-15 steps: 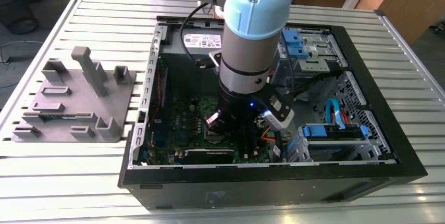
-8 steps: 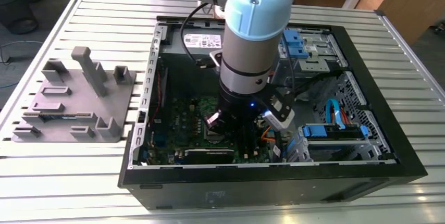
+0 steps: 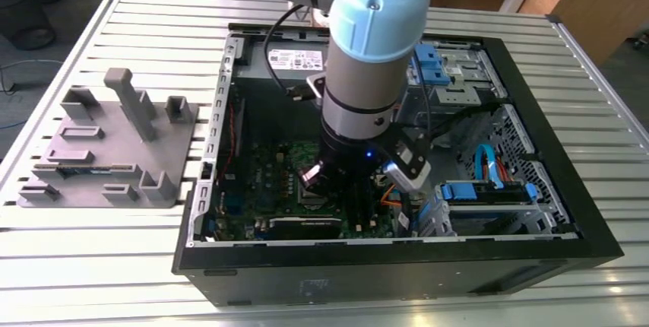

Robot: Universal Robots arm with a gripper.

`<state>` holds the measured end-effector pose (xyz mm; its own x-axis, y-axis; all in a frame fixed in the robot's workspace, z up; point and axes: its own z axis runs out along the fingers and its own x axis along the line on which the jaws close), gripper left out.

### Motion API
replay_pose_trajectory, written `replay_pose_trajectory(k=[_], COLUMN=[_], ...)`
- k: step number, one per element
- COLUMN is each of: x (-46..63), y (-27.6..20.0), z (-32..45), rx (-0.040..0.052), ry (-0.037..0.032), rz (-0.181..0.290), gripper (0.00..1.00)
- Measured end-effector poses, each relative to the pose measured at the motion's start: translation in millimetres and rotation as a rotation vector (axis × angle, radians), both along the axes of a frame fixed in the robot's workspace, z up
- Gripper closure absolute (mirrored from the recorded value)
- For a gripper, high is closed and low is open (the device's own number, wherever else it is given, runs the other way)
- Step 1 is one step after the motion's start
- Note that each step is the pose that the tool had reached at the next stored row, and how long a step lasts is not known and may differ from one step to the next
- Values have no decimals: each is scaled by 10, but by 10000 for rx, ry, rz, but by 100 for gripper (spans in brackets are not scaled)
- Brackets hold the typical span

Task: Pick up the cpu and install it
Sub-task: 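Install the first cpu locking lever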

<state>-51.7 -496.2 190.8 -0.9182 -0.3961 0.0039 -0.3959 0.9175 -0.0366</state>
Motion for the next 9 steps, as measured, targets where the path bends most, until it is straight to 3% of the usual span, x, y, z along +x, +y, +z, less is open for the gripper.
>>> replay_pose_trajectory(k=[9], x=[5], y=[-22], z=[-1], rx=[1], ry=[0], rz=[-185], gripper=[89])
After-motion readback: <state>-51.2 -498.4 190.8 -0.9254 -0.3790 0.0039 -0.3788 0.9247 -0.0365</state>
